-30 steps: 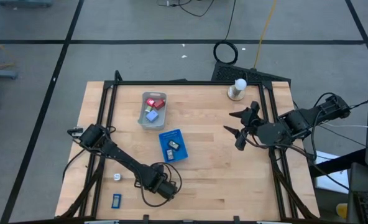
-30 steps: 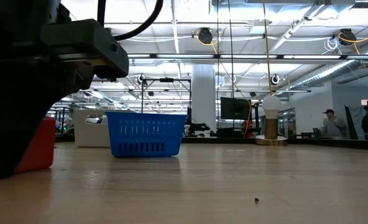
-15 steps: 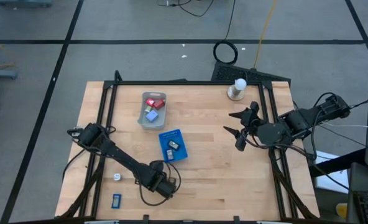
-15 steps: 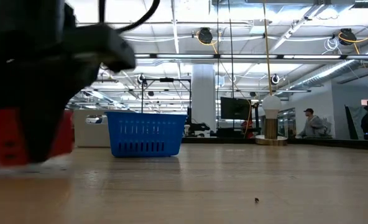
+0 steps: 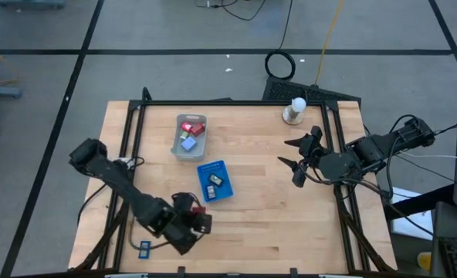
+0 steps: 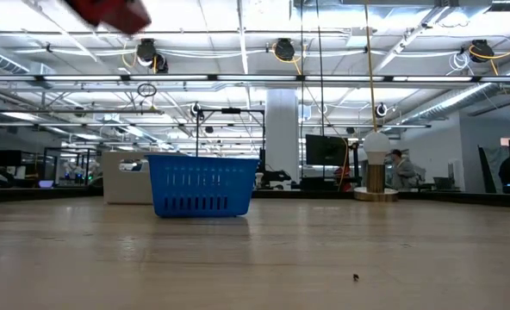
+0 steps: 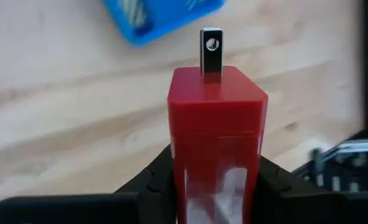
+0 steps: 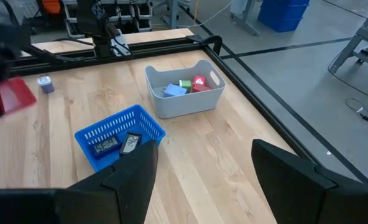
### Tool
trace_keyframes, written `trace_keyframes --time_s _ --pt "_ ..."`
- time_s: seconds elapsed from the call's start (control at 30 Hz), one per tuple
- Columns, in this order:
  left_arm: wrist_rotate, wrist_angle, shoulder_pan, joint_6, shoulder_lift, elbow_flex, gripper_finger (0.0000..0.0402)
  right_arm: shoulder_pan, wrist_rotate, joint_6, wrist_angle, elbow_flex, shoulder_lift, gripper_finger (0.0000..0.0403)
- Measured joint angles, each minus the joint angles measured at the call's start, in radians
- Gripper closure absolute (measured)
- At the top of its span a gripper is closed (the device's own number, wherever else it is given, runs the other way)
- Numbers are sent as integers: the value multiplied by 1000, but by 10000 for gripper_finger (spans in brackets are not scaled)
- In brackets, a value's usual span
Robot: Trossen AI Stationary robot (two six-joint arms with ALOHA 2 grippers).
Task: Pick & Place Office items
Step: Put the red charger adapter into the gray bin
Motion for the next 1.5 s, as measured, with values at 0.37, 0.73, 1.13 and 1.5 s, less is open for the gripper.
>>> trace_keyframes --time_s 0.37,0.73,1.13,1.5 --pt "-331 -126 47 170 -72 114 286 0 1 66 30 -31 0 152" --pt "-288 -397 210 317 -137 117 286 0 -4 179 288 -170 -2 152" --pt "-317 -568 418 592 -373 94 286 -35 107 -35 471 -178 -2 152" --pt "-91 -237 717 945 -591 -155 286 -96 107 -106 537 -178 -2 152"
